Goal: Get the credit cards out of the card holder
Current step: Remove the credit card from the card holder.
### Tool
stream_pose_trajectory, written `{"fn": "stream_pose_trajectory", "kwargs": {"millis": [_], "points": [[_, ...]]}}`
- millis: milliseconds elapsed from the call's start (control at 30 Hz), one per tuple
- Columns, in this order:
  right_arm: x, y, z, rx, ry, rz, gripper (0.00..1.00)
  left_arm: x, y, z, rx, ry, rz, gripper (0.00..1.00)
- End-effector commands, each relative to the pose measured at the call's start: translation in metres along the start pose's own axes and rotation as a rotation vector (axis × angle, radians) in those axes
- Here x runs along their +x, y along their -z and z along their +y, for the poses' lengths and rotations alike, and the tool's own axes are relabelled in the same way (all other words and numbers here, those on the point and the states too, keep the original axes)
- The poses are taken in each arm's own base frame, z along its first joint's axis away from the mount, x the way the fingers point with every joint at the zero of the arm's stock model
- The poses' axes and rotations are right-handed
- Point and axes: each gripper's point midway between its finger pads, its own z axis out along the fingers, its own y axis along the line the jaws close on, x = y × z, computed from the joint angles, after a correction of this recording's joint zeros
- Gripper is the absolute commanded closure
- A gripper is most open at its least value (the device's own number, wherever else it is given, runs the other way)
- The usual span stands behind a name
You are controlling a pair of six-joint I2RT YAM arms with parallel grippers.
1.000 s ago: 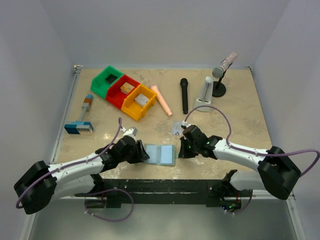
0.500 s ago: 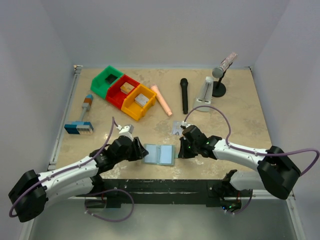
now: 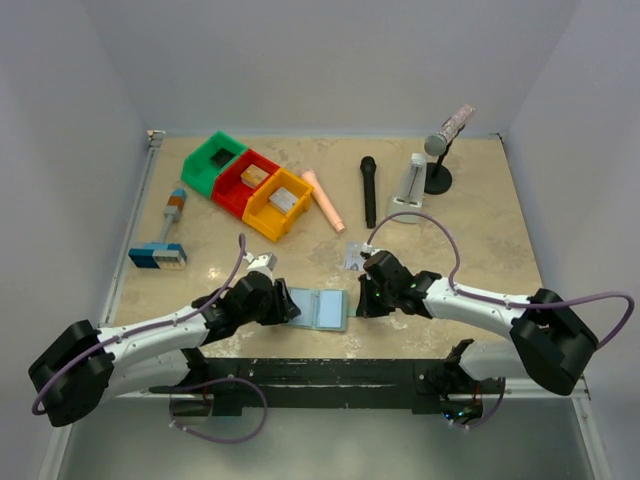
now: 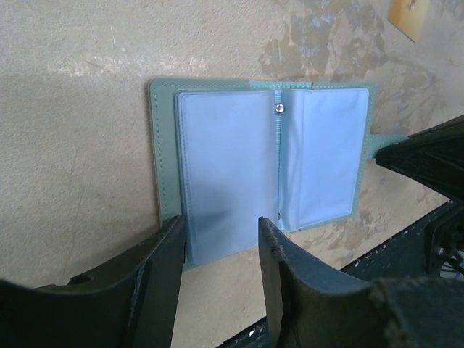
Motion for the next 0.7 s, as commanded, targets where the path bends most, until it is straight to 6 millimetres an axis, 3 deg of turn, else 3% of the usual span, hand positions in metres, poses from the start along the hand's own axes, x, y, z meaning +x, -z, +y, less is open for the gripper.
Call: {"fn": "stream_pose_trajectory", "kwargs": {"millis": [0,300,533,667], "points": [[-0.009,0.000,0.013,-0.035,-0.007,-0.021,1.00,-0.007,-0.003,-0.013,0.033,-0.011,-0.015,0.51],[-0.009,-0.002,0.017,-0.044,-0.004,-0.010,1.00,-0.001,-0.006,-0.009,0.023,-0.014,0.010,0.52],[-0.008,-0.004,0.020,-0.050,-0.003,-0.004,1.00,-0.010,0.003,-0.056,0.252,-0.041,-0.004,0.52],[-0.008,-0.004,0.020,-0.049,-0.003,-0.003,1.00,-0.016,0.009,-0.067,0.289,-0.056,-0.017,0.52]]}}
